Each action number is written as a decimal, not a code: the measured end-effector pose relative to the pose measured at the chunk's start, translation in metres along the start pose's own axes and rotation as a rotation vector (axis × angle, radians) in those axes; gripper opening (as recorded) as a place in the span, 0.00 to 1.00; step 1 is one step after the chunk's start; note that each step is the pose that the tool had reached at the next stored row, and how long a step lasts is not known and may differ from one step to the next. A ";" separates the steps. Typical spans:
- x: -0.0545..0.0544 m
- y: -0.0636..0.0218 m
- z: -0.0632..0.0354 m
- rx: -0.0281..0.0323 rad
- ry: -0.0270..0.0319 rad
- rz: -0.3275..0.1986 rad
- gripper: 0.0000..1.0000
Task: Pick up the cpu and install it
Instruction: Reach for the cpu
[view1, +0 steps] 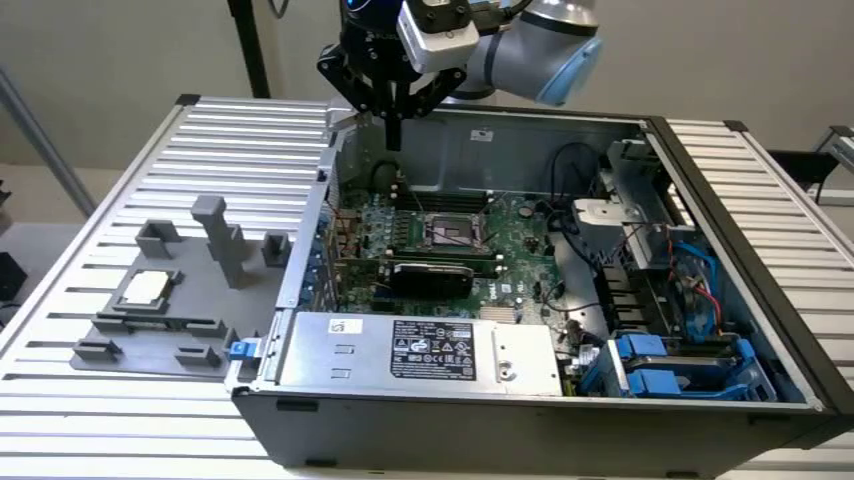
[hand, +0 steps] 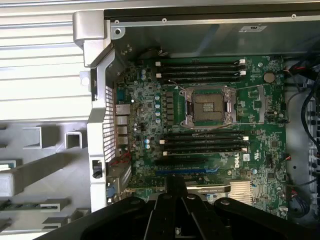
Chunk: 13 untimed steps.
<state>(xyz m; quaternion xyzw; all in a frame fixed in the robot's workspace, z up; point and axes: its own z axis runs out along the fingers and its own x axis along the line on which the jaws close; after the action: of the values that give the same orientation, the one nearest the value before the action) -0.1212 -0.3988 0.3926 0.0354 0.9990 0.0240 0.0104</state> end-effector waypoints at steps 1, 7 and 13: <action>0.000 0.0000 0.0000 0.0000 0.0000 0.000 0.11; 0.016 -0.0013 -0.0004 0.0001 0.0000 0.000 0.11; 0.044 -0.0035 -0.0010 0.0001 0.0000 0.000 0.11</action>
<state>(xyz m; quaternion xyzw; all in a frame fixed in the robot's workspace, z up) -0.1649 -0.3992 0.3926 0.0354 0.9990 0.0240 0.0103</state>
